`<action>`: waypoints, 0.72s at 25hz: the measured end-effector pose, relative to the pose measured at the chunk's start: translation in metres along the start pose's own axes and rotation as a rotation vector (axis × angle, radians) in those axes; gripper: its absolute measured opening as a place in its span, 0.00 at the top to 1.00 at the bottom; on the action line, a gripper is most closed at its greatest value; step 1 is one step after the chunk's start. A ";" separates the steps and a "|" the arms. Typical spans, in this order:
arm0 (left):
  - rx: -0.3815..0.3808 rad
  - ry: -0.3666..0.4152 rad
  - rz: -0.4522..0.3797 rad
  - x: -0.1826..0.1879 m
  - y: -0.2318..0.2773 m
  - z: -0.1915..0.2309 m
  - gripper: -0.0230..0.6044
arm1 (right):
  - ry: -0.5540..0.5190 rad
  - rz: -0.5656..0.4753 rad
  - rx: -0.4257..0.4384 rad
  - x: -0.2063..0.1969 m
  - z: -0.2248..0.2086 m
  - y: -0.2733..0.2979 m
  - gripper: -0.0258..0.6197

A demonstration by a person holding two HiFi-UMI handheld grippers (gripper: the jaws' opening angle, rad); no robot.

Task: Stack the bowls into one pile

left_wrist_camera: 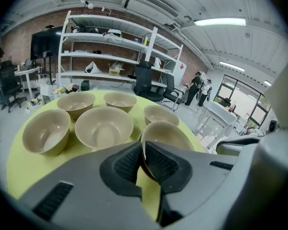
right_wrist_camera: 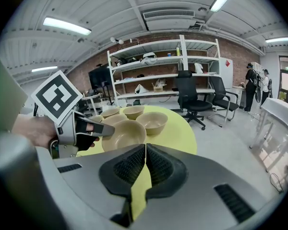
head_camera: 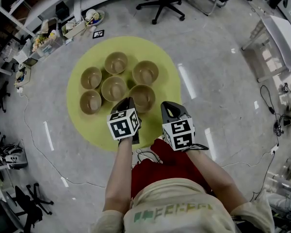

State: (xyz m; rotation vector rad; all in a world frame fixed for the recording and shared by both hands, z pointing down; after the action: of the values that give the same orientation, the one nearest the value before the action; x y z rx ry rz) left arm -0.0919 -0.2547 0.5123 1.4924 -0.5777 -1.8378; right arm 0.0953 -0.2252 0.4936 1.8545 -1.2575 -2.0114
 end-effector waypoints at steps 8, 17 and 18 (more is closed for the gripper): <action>0.005 0.052 0.005 0.001 0.002 -0.002 0.91 | -0.005 0.011 -0.002 -0.002 -0.001 0.003 0.90; 0.024 0.093 0.010 -0.002 0.004 -0.004 0.90 | -0.009 0.010 0.000 -0.004 -0.002 0.006 0.90; 0.025 0.096 0.012 -0.002 0.003 -0.004 0.90 | -0.010 0.011 0.000 -0.004 -0.001 0.005 0.90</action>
State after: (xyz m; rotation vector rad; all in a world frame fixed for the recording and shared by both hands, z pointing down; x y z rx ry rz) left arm -0.0873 -0.2549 0.5146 1.5808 -0.5637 -1.7456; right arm 0.0952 -0.2268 0.5001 1.8358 -1.2667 -2.0179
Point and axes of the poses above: the fingertips, and each gripper's own axes: y forward along the fingers, z to its left, x out of its top, the point moved 8 cm from there along -y, backward along the fingers, and after that the axes turned 4 degrees about z, right-handed, at the moved point
